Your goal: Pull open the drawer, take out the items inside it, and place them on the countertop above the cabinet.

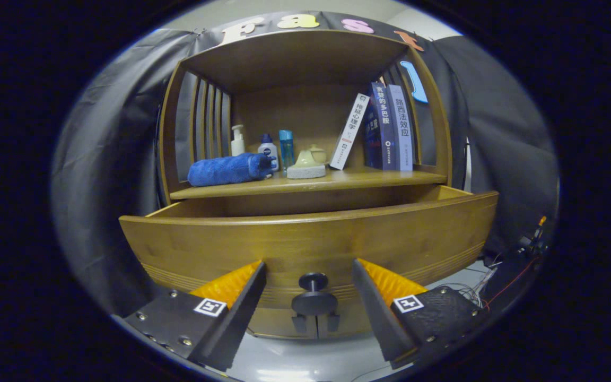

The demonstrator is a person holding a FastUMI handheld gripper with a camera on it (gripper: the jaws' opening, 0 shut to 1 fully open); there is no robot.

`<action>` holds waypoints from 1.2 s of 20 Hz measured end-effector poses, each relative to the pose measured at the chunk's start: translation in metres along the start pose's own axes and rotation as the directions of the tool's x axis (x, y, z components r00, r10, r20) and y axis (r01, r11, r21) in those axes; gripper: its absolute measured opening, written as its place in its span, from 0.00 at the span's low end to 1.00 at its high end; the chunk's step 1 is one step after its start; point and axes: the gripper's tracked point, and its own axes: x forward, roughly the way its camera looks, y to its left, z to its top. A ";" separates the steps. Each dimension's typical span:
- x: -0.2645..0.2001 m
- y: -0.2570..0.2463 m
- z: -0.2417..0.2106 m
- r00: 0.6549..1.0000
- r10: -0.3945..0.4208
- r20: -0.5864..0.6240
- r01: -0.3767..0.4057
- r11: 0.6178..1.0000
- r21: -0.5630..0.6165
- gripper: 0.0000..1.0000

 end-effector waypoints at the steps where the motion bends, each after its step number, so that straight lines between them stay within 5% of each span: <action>1: 0.002 -0.001 0.000 1.000 0.000 -0.001 0.000 1.000 -0.004 0.99; 24: 0.078 0.012 0.012 0.999 -0.033 -0.014 0.033 0.999 -0.006 0.99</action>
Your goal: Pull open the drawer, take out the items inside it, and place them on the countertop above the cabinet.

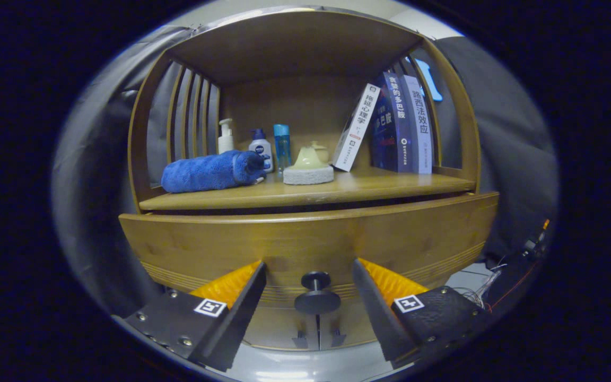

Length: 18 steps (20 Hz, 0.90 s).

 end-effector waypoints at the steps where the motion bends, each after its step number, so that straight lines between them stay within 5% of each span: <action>1: 0.002 0.001 0.001 1.000 0.000 -0.002 0.000 1.000 0.009 0.99; 18: 0.027 -0.001 0.004 1.000 0.003 -0.026 -0.004 1.000 -0.015 0.99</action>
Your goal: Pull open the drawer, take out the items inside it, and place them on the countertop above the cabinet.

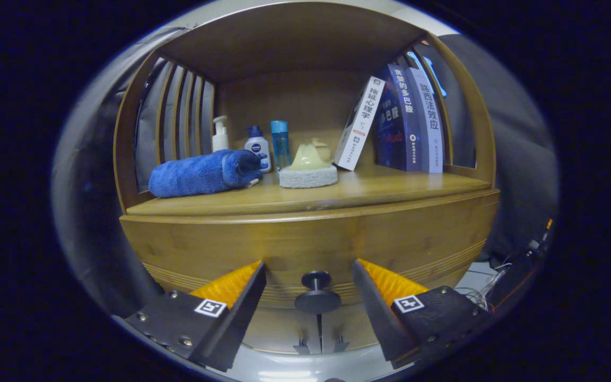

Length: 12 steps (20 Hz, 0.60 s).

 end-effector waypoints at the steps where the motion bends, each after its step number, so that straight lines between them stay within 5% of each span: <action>1: -0.002 -0.003 -0.002 1.000 -0.009 -0.008 0.009 1.000 -0.011 0.99; 12: -0.068 -0.027 0.078 0.993 -0.018 0.118 0.017 1.000 0.010 0.99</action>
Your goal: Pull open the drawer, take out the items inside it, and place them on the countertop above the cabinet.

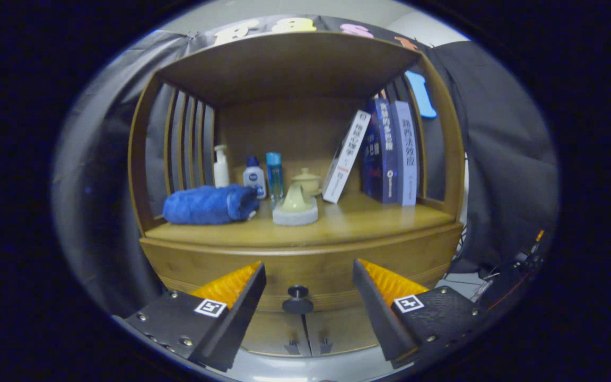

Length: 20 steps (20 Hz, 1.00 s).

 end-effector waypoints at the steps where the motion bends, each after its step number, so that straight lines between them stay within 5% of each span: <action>1: -0.008 -0.003 0.014 1.000 -0.002 0.021 0.002 1.000 -0.004 0.99; 9: -0.078 -0.031 0.100 0.988 -0.027 0.154 0.038 0.997 -0.066 0.99; 20: -0.179 -0.042 0.172 0.969 -0.001 0.247 -0.010 0.999 0.040 0.99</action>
